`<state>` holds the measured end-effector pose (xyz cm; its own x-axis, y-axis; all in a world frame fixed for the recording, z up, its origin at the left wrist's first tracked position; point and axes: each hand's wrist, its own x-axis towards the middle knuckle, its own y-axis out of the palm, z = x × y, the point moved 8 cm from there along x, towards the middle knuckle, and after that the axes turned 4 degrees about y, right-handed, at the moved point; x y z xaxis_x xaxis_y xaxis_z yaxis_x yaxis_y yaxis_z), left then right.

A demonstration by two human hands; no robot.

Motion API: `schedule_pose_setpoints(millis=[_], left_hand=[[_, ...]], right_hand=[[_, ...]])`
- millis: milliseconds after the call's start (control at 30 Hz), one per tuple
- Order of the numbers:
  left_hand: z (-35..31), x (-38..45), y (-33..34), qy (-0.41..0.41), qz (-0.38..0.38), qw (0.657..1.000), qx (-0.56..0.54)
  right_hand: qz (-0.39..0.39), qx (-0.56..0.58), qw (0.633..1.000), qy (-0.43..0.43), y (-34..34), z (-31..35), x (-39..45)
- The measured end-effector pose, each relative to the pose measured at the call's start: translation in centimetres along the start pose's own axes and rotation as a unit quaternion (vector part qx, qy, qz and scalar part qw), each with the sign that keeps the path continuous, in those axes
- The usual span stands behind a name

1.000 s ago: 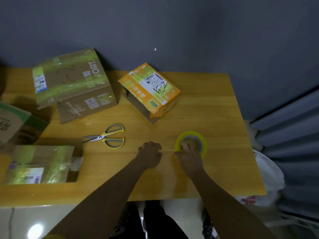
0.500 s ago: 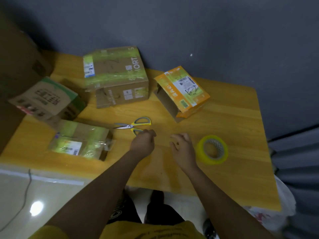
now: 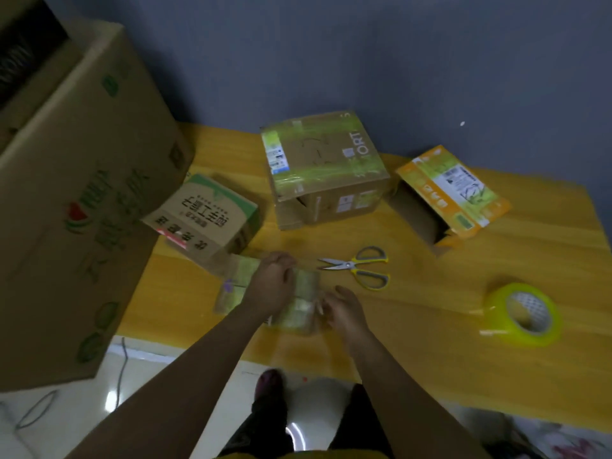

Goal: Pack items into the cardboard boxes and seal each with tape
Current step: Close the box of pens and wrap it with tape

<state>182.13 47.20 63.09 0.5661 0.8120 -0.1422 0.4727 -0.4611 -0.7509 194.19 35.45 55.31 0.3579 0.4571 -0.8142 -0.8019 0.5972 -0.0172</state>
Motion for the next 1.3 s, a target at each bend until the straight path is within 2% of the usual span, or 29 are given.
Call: schedule_pose_setpoints(millis=[100,267,433,567,700,733,800,833,867,933,1000,1067,1233,1300], left_hand=[[1.8,0.5,-0.5,0.030,0.028,0.999,-0.019],[1.9,2.1,0.2,0.039,0.037,0.998,-0.037],[2.5,2.1,2.9,0.086,0.048,0.989,0.111],[4.4,1.9,4.5,0.104,0.050,0.981,0.154],[4.6,2.1,4.8,0.099,0.048,0.982,0.156],[4.6,2.2,4.8,0.093,0.049,0.982,0.157],[4.6,2.2,4.7,0.092,0.049,0.983,0.151],[4.7,2.1,4.7,0.094,0.050,0.983,0.147],[4.7,2.0,4.7,0.094,0.052,0.984,0.143],[4.8,2.0,4.9,0.094,0.054,0.984,0.144],[4.9,2.1,4.9,0.091,0.052,0.983,0.151],[4.9,2.1,5.0,0.090,0.049,0.982,0.159],[4.7,2.0,5.1,0.080,0.064,0.985,0.138],[4.7,2.1,4.5,0.077,0.076,0.991,0.084]], right_hand=[[-0.068,0.085,0.994,-0.033,0.0,-0.7,-0.3],[-0.127,0.070,0.980,-0.134,-0.5,-0.7,-0.3],[-0.142,0.058,0.969,-0.195,-1.1,-1.3,-0.3],[-0.169,0.073,0.963,-0.196,-1.7,-1.8,0.3],[-0.186,-0.029,0.959,-0.210,-0.4,-1.2,0.9],[-0.198,-0.090,0.948,-0.231,0.0,-0.9,0.8],[-0.232,-0.262,0.903,-0.248,0.1,-0.8,0.8],[-0.237,-0.298,0.891,-0.246,-0.4,-0.9,0.8],[-0.238,-0.291,0.892,-0.250,-0.9,-0.9,0.4],[-0.240,-0.188,0.910,-0.280,-1.4,-0.7,-1.3],[-0.189,-0.092,0.940,-0.269,0.3,-1.0,-2.2],[-0.127,-0.075,0.960,-0.240,3.0,-1.9,-2.4],[-0.094,-0.087,0.978,-0.166,3.5,-4.2,-0.2],[-0.076,-0.093,0.980,-0.157,3.4,-4.0,0.1]])
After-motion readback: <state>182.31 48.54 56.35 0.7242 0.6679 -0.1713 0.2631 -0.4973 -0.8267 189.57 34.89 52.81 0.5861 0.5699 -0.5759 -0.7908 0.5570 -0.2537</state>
